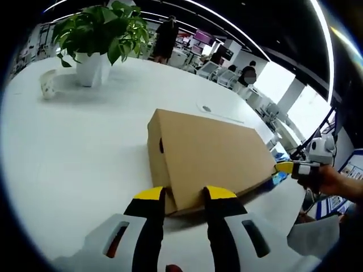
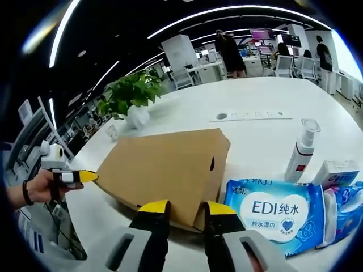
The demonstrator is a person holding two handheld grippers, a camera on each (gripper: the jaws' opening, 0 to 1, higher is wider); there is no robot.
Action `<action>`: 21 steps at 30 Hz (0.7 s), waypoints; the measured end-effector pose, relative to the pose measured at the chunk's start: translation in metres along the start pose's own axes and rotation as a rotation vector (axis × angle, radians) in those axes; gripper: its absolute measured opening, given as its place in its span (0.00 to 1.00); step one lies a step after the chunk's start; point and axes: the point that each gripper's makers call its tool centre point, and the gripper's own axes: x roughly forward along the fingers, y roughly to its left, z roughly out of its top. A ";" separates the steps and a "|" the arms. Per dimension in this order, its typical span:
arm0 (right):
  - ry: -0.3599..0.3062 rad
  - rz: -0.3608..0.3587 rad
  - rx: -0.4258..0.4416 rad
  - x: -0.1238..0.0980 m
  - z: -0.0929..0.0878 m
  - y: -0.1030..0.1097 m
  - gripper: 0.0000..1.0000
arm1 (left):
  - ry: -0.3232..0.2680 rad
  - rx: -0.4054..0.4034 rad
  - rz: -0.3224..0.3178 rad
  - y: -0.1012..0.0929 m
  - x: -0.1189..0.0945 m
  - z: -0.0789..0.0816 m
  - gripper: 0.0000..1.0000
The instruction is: Operate the shoe box by opening the lid, removing the specified soft item, and placing it in the target area until the item is outside and the box remains undamaged.
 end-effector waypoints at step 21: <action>-0.177 -0.256 0.023 -0.197 -0.036 -0.124 0.55 | -0.043 0.192 -0.013 -0.069 -0.050 -0.026 0.50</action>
